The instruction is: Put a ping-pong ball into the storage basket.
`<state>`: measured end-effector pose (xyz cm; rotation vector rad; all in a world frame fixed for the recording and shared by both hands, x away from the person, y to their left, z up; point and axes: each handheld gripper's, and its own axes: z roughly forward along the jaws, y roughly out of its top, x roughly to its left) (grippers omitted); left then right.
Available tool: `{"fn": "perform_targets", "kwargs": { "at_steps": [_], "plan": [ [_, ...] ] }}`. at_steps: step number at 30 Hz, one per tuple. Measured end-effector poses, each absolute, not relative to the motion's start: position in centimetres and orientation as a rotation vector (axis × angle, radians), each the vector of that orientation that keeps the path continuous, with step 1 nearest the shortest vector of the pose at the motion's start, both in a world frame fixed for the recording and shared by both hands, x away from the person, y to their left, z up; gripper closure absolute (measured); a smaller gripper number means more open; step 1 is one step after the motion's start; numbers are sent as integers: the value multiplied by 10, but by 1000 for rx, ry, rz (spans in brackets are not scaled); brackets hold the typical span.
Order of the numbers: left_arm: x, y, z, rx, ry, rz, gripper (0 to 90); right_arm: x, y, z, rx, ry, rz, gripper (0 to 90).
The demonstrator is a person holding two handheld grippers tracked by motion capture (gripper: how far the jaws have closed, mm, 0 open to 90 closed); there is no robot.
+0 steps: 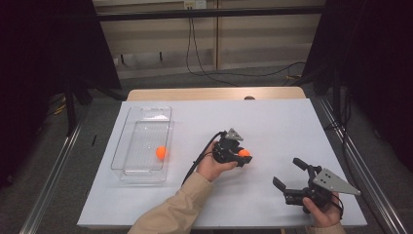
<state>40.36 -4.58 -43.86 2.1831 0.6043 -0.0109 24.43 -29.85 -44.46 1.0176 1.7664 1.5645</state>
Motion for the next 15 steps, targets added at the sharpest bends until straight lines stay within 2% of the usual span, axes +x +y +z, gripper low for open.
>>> {"fn": "perform_targets", "kwargs": {
  "at_steps": [15],
  "plan": [
    [405, -38, -435, 2192, 607, -20, 509, 244, -298, -445, 1016, 1768, 1564, 21]
  ]
}}
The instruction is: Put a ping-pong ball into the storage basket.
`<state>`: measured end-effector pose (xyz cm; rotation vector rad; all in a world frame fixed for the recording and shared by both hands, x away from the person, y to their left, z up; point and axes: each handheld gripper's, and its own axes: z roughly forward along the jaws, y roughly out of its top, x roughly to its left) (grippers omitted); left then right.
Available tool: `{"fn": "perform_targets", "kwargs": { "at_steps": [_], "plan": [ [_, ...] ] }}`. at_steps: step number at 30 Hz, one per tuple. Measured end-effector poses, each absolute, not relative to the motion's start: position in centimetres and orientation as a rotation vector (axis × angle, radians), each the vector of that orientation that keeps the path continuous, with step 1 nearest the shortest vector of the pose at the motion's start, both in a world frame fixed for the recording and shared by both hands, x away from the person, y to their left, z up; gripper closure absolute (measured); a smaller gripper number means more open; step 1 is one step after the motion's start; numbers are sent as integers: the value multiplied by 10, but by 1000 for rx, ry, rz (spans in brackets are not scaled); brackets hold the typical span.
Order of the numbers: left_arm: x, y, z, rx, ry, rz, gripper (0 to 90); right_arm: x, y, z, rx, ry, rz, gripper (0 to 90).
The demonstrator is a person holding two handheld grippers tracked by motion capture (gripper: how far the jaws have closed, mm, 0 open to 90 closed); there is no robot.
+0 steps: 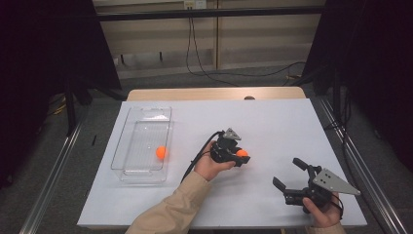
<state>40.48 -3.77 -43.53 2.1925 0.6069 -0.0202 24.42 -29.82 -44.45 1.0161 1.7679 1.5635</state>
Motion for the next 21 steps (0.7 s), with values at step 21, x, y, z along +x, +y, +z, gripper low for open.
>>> {"fn": "perform_targets", "kwargs": {
  "at_steps": [21],
  "plan": [
    [409, -21, -429, 2152, 666, -37, 509, 244, -298, -445, 1015, 1770, 1560, 20]
  ]
}}
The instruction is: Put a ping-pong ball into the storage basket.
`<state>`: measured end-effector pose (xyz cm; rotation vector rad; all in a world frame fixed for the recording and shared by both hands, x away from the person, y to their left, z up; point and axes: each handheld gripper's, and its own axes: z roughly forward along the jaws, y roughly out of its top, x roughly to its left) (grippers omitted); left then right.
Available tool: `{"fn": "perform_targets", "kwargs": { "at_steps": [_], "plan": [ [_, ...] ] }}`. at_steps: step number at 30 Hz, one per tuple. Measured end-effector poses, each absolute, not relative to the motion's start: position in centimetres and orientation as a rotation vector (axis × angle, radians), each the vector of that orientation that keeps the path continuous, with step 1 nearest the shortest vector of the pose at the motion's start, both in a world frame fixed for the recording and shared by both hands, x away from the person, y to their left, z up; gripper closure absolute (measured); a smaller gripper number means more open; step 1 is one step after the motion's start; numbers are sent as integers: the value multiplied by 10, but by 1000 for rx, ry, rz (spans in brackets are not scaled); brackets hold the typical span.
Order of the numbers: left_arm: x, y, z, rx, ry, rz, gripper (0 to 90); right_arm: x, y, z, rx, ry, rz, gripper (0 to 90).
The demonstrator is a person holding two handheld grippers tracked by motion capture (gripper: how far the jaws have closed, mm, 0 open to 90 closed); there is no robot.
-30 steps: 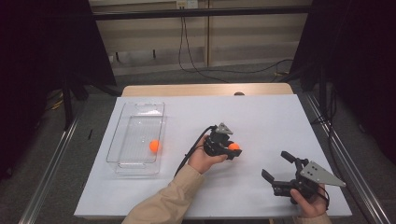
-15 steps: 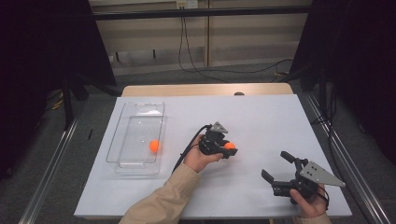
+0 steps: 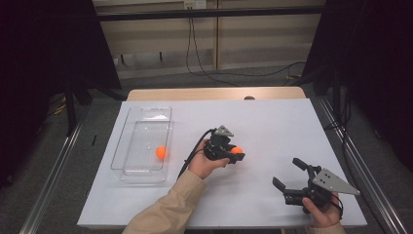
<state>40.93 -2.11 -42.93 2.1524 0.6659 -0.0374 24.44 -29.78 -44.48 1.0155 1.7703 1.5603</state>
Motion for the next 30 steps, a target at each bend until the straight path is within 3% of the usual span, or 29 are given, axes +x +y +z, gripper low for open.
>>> {"fn": "perform_targets", "kwargs": {
  "at_steps": [30],
  "plan": [
    [414, -4, -420, 2127, 737, -61, 509, 244, -298, -445, 1015, 1772, 1561, 21]
  ]
}}
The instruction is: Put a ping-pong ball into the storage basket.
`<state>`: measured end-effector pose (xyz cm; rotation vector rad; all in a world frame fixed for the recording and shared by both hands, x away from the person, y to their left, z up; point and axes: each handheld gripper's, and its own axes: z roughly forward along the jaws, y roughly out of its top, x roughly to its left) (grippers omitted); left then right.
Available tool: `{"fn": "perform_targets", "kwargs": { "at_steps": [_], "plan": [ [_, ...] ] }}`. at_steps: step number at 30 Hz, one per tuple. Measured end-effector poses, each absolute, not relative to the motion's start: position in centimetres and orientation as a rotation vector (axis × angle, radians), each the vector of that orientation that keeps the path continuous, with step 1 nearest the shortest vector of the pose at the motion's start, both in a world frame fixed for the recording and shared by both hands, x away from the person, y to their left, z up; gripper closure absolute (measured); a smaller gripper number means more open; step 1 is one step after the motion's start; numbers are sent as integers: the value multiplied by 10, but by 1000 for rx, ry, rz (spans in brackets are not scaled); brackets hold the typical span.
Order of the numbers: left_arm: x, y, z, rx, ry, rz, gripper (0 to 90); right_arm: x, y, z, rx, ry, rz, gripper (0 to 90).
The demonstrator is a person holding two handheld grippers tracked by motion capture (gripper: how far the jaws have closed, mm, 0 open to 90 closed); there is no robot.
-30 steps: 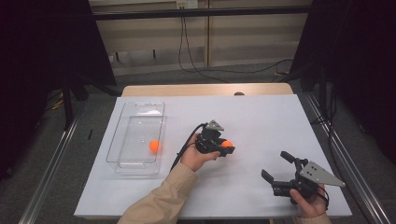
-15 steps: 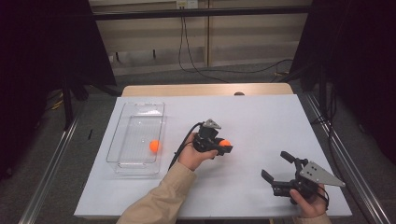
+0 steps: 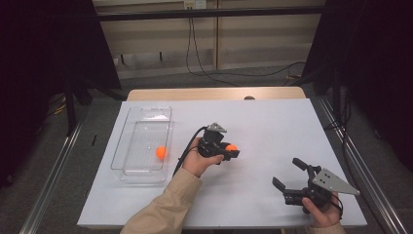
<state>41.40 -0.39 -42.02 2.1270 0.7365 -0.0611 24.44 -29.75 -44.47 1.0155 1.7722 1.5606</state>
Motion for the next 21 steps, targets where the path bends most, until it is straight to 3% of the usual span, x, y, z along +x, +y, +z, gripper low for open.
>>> {"fn": "perform_targets", "kwargs": {
  "at_steps": [21],
  "plan": [
    [417, 6, -415, 2117, 767, -67, 509, 244, -298, -445, 1016, 1772, 1560, 21]
  ]
}}
